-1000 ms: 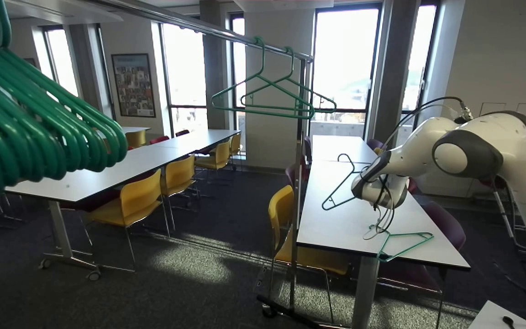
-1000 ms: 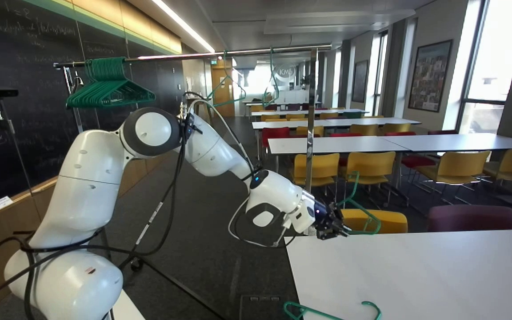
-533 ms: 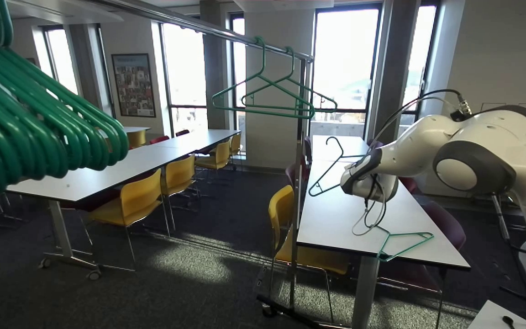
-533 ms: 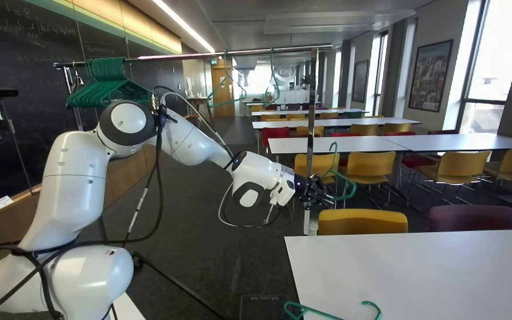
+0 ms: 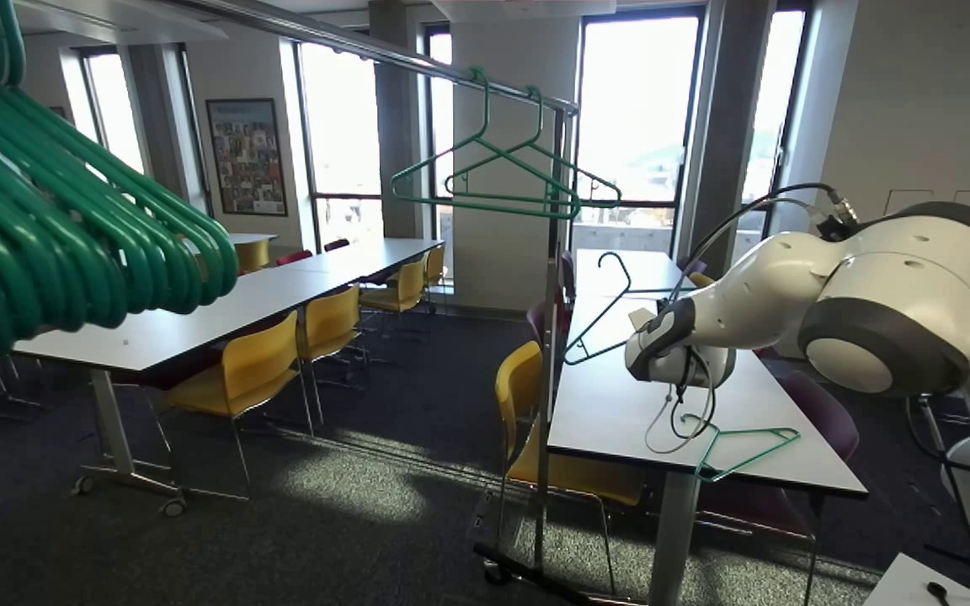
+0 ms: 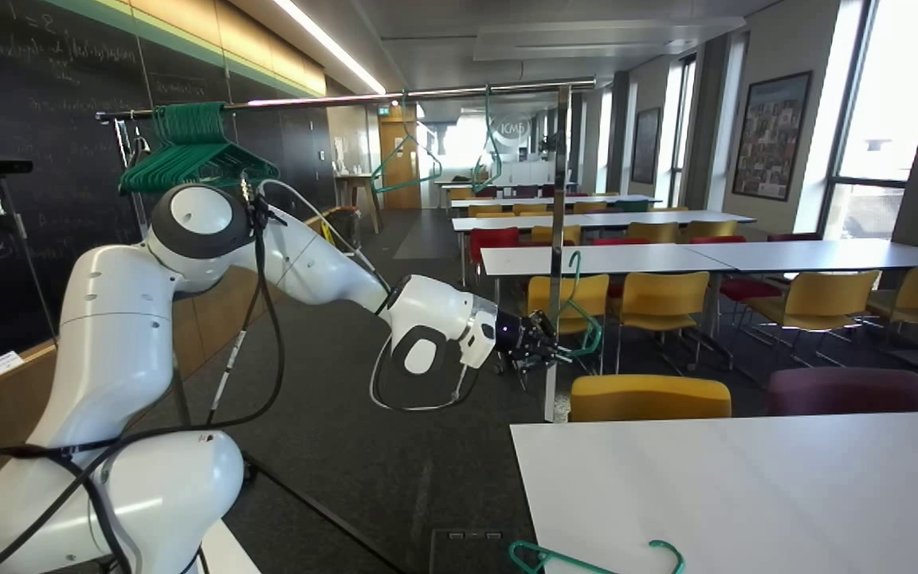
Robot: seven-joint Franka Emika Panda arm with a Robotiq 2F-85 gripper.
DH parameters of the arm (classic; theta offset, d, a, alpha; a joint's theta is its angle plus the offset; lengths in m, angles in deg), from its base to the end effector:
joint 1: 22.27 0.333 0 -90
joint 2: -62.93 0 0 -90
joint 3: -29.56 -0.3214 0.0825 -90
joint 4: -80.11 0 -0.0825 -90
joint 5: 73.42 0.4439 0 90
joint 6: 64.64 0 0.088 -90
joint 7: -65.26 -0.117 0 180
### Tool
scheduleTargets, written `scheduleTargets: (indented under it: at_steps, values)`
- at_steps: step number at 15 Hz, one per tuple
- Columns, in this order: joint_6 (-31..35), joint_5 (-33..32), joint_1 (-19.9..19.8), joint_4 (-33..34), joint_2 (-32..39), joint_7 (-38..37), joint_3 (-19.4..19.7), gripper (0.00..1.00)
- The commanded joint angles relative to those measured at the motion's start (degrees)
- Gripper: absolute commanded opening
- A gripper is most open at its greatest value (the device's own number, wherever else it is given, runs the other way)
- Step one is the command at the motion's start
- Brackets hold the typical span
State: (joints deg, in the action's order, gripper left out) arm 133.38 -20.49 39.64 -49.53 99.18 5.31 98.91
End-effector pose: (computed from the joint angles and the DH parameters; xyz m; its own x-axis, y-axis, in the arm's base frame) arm 0.5886 -0.1369 0.3470 -0.4604 -0.7892 0.4066 -0.5743 -0.0844 -0.8142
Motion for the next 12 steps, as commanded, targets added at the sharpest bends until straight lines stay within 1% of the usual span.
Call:
scheduleTargets:
  at_steps: [1, 4, 6, 10, 11, 12]
  values:
    - [0.0, 0.85, 5.25, -2.99, 0.86, -4.29, 5.48, 0.03]
    - [0.0, 0.96, 7.09, -3.76, 0.88, -6.26, 8.5, 0.03]
    - [0.0, 1.08, 7.56, -3.15, 2.59, -6.32, 10.21, 0.03]
    - [0.0, 2.01, 6.74, -1.54, 6.12, -5.99, 11.53, 0.03]
    - [0.0, 4.91, 6.32, -0.46, 6.21, -3.01, 11.0, 0.03]
    - [-0.77, 3.12, 7.03, -0.82, 7.1, -5.37, 12.13, 0.03]
